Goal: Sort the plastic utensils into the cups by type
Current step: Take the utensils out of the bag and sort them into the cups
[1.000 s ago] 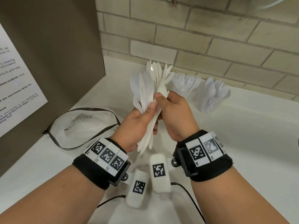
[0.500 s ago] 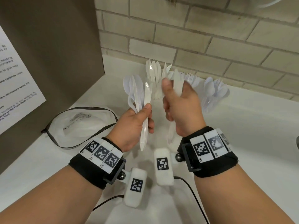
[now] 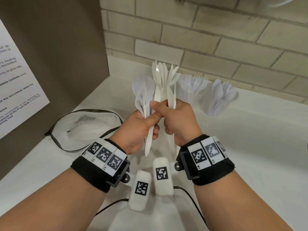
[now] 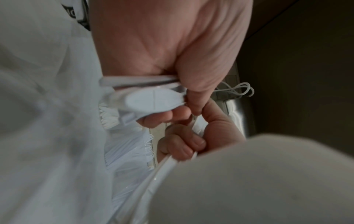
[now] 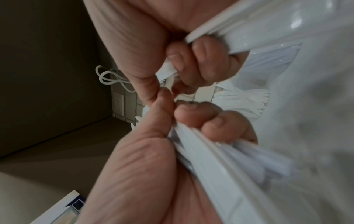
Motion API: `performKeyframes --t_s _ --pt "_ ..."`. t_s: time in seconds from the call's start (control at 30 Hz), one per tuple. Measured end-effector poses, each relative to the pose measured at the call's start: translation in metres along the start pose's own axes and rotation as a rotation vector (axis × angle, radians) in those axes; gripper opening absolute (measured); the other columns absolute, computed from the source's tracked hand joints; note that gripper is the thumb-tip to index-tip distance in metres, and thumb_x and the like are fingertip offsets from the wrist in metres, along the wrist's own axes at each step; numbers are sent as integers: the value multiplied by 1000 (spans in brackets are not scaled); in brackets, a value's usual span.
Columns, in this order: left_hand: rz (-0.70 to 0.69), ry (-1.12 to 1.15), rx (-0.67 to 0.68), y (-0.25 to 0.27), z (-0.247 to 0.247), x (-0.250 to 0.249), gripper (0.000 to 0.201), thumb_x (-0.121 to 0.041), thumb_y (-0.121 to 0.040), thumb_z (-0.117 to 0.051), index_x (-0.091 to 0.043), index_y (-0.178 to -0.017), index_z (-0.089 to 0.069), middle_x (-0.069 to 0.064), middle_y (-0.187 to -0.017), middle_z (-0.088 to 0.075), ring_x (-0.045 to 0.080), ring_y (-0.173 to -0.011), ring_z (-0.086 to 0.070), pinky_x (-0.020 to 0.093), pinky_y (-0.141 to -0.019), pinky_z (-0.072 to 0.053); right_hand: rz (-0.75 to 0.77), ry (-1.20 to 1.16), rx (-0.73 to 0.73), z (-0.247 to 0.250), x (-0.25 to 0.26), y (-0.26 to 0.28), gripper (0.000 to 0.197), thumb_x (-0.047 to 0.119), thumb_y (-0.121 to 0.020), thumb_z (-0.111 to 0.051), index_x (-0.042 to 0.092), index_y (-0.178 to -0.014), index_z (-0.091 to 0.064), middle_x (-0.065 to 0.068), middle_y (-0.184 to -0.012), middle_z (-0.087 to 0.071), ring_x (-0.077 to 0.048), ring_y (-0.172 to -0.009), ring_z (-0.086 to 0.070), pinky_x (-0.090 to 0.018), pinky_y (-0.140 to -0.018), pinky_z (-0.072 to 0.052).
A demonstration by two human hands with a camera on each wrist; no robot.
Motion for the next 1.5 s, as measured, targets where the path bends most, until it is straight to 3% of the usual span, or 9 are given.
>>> performKeyframes --t_s 0.17,0.27,0.4,0.57,0.77,1.0,1.17,1.3,1.5 --pt "3 -34 -4 1 2 3 12 -15 -95 -52 -11 -100 -62 -2 -66 -53 12 -51 -47 25 -50 -41 -49 38 36 0 1 2 27 25 -82 -73 12 -65 -56 4 -47 -49 -7 -34 -39 -19 -38 -28" --pt "11 -26 -19 2 1 6 19 -26 -93 -51 -10 -89 -60 2 -72 -55 11 -53 -52 26 -53 -44 -63 36 44 1 -1 0 15 21 -86 -65 8 -80 -61 -2 -53 -51 -9 -37 -42 -19 -37 -29" --pt "47 9 -66 1 3 8 31 -36 -94 -47 -11 -94 -65 3 -75 -64 14 -57 -59 30 -56 -48 -34 42 -52 3 -4 -3 11 20 -92 -56 12 -85 -54 -4 -66 -63 -4 -38 -50 -19 -39 -34" --pt "61 -54 -132 -1 5 7 20 -27 -99 -46 -11 -94 -57 3 -75 -61 15 -57 -62 30 -54 -54 111 69 -175 15 4 -5 9 24 -90 -57 18 -85 -51 2 -64 -59 -11 -56 -53 -30 -61 -41" --pt "7 -187 -90 -1 0 4 22 -4 -99 -40 -15 -93 -58 2 -66 -46 10 -51 -45 26 -51 -42 175 147 16 0 11 3 19 20 -77 -78 9 -87 -66 1 -61 -63 -4 -42 -53 -15 -39 -38" --pt "-27 -237 -50 3 -1 4 16 1 -97 -38 -3 -98 -54 -1 -62 -50 9 -51 -45 27 -50 -42 225 258 -15 -9 7 -3 11 19 -82 -69 16 -74 -62 -3 -67 -65 -18 -60 -62 -31 -57 -50" --pt "-88 -306 -68 1 2 0 14 -16 -98 -48 -16 -112 -51 -13 -59 -52 9 -53 -42 28 -52 -40 187 97 -88 -9 1 -5 10 19 -86 -63 15 -80 -56 -4 -66 -62 -18 -56 -58 -29 -54 -43" --pt "-72 -328 -44 0 6 1 27 -23 -95 -53 -13 -120 -50 -12 -64 -51 9 -54 -41 29 -53 -41 195 -38 -160 -4 5 -5 5 16 -87 -62 17 -89 -57 1 -72 -63 -15 -59 -59 -29 -55 -46" --pt "15 -217 -15 5 6 11 5 -22 -97 -49 -20 -99 -54 -12 -57 -42 7 -50 -36 23 -47 -34 91 -387 -309 18 11 -17 8 11 -91 -56 7 -94 -50 -4 -64 -56 -15 -36 -40 -25 -41 -36"
Point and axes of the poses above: each hand's wrist, its own y-axis away from the middle knuckle, its own z-axis out of the back of the hand, x = y × z, the point moved 3 cm from there along -y, towards the middle knuckle
